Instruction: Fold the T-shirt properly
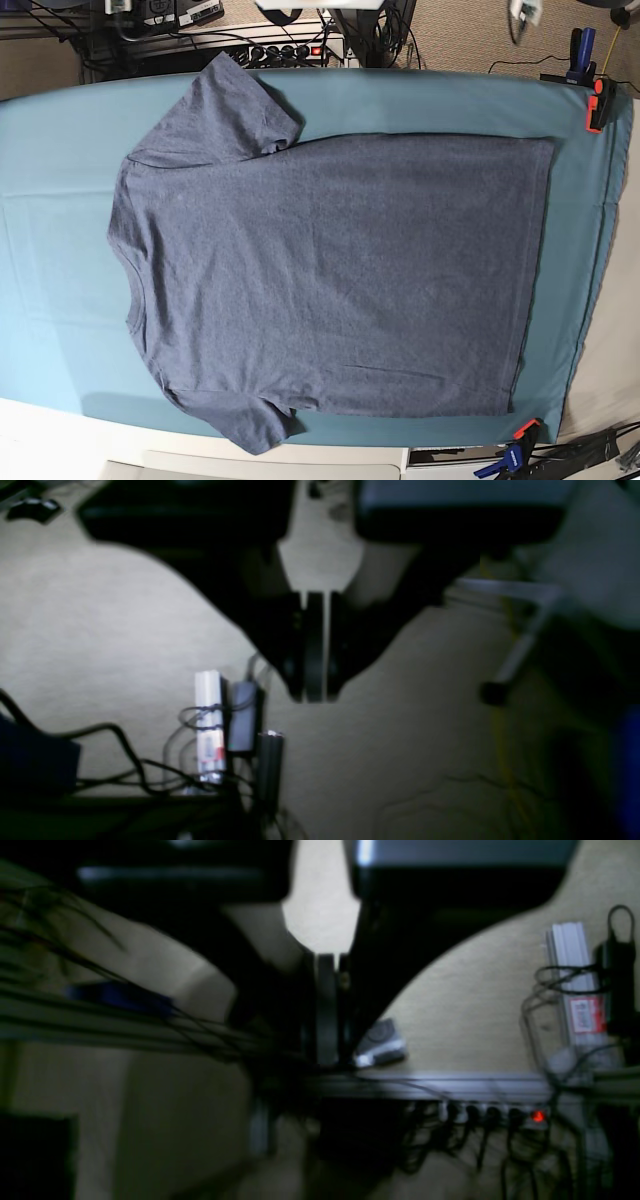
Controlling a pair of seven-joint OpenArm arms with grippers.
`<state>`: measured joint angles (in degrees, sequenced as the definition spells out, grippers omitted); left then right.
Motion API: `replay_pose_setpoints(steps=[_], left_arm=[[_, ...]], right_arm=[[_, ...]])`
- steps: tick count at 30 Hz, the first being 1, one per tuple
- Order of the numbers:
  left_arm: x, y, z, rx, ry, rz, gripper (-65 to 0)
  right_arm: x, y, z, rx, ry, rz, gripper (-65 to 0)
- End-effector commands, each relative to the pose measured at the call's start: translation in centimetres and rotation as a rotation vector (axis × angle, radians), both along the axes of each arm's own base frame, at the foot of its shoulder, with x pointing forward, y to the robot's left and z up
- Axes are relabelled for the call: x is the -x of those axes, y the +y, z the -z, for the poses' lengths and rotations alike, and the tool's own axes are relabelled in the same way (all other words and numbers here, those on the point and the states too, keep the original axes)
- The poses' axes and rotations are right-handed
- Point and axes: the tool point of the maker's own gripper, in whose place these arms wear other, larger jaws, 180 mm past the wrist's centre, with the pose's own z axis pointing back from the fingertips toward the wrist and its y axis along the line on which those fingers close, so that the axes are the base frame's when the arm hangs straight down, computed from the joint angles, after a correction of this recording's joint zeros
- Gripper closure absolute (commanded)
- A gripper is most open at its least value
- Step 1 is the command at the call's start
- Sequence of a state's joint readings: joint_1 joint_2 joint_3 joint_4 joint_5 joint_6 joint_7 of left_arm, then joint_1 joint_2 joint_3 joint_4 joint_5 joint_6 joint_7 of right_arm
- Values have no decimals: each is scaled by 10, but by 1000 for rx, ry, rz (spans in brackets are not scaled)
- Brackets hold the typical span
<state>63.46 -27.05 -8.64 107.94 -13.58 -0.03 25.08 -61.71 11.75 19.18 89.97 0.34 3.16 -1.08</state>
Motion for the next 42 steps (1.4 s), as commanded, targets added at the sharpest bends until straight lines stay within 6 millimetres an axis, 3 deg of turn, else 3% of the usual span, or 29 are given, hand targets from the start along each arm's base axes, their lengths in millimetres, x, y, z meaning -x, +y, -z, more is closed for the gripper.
replay_pose_setpoints(steps=[1, 5, 11, 16, 22, 27, 39, 42], left_arm=[[-5, 3, -12, -7, -19, 20, -7], [-32, -9, -46, 43, -94, 145, -7], [-68, -50, -95, 150, -234, 347, -7], [-90, -88, -133, 252, -421, 601, -7], [-113, -103, -153, 171, -637, 902, -7], [-142, -109, -165, 78, -777, 1024, -7], [-159, -80, -133, -140, -702, 1136, -8], [-160, -79, -134, -148, -702, 1139, -48]], right_arm=[[-4, -9, -19, 33, -31, -18, 0], [-21, -26, -66, 121, -100, -51, 0], [-54, -48, -132, 274, -208, -111, 0], [-84, -46, -169, 389, -287, -250, 0], [-117, -23, -182, 503, -344, -541, 0], [-142, -7, -189, 577, -389, -720, 0], [-172, 0, -193, 743, -309, -1027, 0], [-180, -2, -195, 778, -289, -1069, 0]])
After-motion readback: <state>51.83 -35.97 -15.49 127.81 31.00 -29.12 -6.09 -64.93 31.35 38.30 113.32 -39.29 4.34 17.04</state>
